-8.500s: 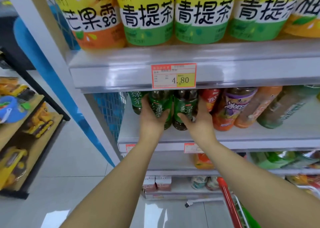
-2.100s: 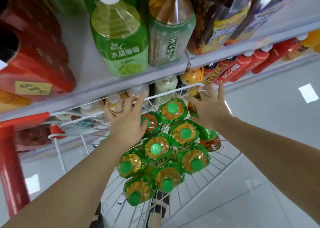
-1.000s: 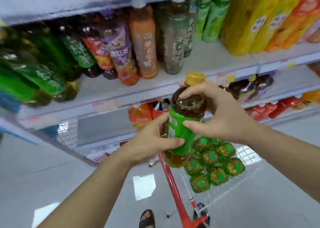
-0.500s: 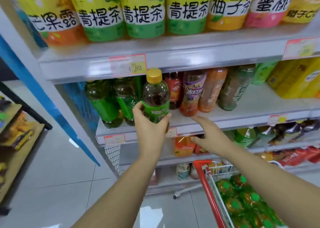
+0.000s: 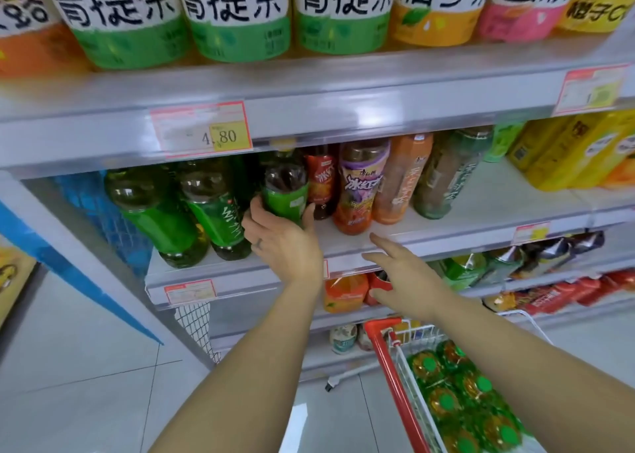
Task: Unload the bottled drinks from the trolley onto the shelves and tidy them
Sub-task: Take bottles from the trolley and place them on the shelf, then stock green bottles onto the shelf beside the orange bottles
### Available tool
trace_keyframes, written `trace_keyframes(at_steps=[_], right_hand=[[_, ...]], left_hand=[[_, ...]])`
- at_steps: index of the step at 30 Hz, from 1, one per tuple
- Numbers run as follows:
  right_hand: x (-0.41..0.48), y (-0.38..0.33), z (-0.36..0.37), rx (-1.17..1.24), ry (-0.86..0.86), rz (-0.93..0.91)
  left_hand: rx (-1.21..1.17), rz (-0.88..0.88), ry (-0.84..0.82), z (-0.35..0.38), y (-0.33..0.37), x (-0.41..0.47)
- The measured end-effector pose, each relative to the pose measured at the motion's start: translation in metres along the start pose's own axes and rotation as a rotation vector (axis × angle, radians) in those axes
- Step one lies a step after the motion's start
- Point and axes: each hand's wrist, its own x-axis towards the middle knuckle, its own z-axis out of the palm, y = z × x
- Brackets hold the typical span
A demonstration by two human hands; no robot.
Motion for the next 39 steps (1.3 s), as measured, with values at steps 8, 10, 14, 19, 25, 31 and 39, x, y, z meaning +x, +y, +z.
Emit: trace_keyframes(at_steps=[8, 10, 14, 19, 25, 31, 39], right_hand=[[-0.011, 0.017, -0.003, 0.144, 0.012, -0.031], [-0.024, 0.034, 0.005, 0.203, 0.117, 0.026], [-0.068, 0.091, 0.046, 0.335, 0.082, 0.304], [-0.121, 0.163, 0.121, 0.327, -0.220, 0.621], [-0.143, 0.218, 0.191, 0.301, -0.310, 0.693], [-0.129, 0.268, 0.242, 0.245, -0.293, 0.677], [-0.109, 0.297, 0.275, 0.191, -0.166, 0.572]], left_hand=[[0.021, 0.034, -0.187, -0.009, -0.019, -0.019], [-0.056, 0.098, -0.217, -0.019, -0.024, -0.034], [-0.114, 0.305, -0.321, -0.029, -0.041, -0.086], [0.024, 0.235, -0.755, 0.002, -0.085, -0.171], [0.156, 0.115, -0.899, 0.054, -0.128, -0.249], [0.153, 0.089, -0.760, 0.088, -0.134, -0.290], [0.130, 0.091, -0.694, 0.090, -0.142, -0.295]])
